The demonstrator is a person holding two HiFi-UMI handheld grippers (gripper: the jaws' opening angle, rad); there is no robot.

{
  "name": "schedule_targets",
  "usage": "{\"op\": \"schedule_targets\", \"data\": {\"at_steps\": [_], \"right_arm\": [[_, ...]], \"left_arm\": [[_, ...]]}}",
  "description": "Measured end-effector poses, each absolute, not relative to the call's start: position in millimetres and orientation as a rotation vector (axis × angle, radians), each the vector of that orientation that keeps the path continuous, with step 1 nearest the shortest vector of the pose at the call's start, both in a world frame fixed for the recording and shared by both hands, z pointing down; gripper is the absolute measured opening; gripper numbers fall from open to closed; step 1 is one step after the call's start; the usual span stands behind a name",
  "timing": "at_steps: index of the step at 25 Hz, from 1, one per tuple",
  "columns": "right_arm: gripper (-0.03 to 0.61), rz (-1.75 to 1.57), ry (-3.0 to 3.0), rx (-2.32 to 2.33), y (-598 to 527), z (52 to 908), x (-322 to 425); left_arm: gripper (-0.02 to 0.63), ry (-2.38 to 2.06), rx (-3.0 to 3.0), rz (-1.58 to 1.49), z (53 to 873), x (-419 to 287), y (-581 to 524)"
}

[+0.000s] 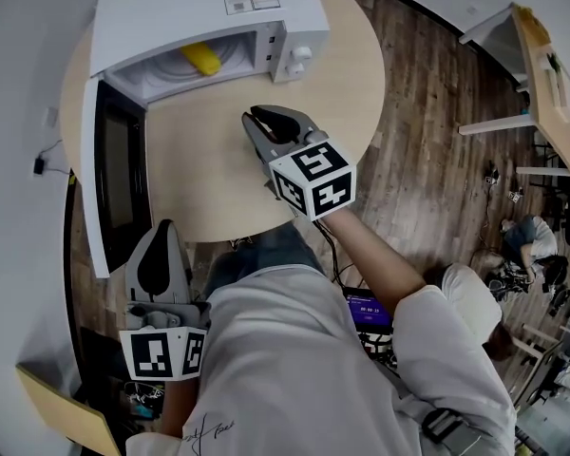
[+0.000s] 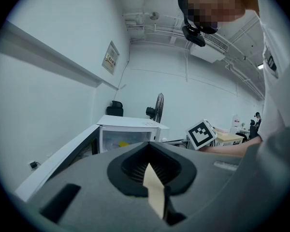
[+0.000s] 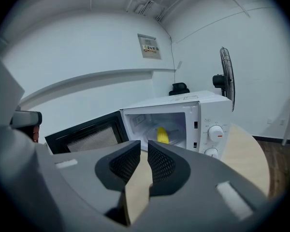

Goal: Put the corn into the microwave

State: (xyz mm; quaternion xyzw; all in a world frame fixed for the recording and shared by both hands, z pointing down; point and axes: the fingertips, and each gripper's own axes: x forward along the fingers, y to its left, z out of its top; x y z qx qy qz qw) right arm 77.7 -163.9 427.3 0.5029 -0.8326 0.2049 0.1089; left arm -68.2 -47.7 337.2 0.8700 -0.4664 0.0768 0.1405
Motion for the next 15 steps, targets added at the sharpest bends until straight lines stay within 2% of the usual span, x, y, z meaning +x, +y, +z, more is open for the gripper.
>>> {"op": "schedule_targets", "data": {"at_steps": [15], "right_arm": [[0.012, 0.649, -2.462, 1.616, -112, 393, 87]], "left_arm": [[-0.005, -1.313, 2.556, 0.237, 337, -77, -47]]}}
